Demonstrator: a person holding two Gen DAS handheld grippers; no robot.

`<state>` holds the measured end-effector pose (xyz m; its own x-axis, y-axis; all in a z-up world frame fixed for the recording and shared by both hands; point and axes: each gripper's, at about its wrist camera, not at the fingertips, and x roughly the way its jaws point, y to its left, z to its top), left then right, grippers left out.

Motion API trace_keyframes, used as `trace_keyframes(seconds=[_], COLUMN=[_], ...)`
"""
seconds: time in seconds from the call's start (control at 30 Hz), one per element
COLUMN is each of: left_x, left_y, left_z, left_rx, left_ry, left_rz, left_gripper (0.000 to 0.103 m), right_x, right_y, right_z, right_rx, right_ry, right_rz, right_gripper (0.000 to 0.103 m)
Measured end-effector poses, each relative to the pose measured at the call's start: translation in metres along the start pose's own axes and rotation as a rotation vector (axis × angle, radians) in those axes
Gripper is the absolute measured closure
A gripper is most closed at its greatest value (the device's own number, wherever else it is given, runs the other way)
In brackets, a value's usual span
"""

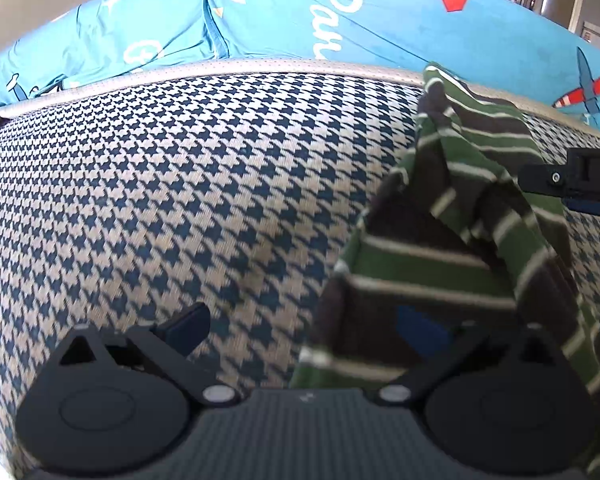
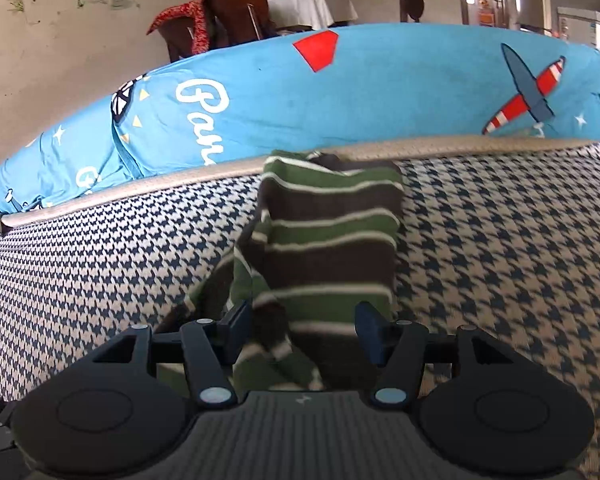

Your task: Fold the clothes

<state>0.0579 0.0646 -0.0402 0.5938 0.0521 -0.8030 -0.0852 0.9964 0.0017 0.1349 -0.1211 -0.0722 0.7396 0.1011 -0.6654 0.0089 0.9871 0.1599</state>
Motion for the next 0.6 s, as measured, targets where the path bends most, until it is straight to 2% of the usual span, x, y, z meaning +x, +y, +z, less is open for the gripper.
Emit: trace_keyframes(seconds=[0.2, 0.3, 0.6], left_x=[-0.034, -0.037, -0.024], left_y=[0.01, 0.007, -0.009], left_z=[-0.039, -0.05, -0.055], left_rx=[0.025, 0.047, 0.038], left_ry=[-0.01, -0.012, -0.03], left_rz=[-0.008, -0.005, 0.005], left_gripper=[0.0, 0.0, 0.0], right_x=[-0.017, -0.025, -0.048], right_y=[0.001, 0.002, 0.001], right_z=[-0.016, -0.02, -0.03], right_rx=[0.016, 0.021, 0.027], right_ry=[0.025, 0.032, 0.024], right_rz=[-0.054, -0.068, -0.073], right_gripper=[0.046, 0.045, 0.045])
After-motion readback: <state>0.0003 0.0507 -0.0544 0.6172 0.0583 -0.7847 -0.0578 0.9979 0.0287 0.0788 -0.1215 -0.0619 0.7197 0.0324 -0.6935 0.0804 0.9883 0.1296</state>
